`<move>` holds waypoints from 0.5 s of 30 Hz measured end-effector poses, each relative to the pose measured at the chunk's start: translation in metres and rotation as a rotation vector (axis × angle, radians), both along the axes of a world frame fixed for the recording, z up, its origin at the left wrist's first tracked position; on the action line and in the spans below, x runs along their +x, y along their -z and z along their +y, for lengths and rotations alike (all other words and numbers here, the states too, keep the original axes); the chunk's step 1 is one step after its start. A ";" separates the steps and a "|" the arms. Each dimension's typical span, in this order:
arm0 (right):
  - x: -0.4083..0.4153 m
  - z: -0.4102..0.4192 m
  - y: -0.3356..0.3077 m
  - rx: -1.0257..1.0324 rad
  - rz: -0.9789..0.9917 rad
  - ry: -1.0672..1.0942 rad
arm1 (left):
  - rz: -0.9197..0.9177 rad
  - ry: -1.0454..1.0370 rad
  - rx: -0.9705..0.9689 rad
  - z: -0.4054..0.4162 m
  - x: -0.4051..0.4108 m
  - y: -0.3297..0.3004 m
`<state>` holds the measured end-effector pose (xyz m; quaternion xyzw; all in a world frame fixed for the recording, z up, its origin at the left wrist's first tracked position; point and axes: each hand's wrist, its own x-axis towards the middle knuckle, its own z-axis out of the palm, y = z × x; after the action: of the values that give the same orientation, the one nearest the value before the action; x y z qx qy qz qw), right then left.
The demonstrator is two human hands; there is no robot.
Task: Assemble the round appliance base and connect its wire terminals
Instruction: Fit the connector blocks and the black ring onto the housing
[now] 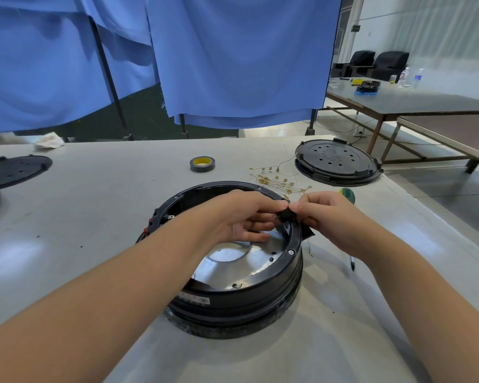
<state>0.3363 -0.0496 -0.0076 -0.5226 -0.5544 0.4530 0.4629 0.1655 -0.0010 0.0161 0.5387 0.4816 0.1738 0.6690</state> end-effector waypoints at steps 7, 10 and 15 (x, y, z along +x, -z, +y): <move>0.000 0.003 0.000 -0.028 0.077 -0.007 | 0.032 0.012 -0.019 0.000 0.002 -0.003; 0.001 0.005 0.001 -0.031 0.085 0.003 | 0.038 0.022 -0.010 0.000 0.002 -0.003; 0.001 0.004 0.002 -0.025 0.100 -0.023 | 0.013 0.042 -0.005 0.001 0.001 -0.003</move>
<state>0.3374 -0.0452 -0.0097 -0.4986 -0.5307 0.4907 0.4785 0.1667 -0.0002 0.0190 0.5481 0.4750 0.1551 0.6707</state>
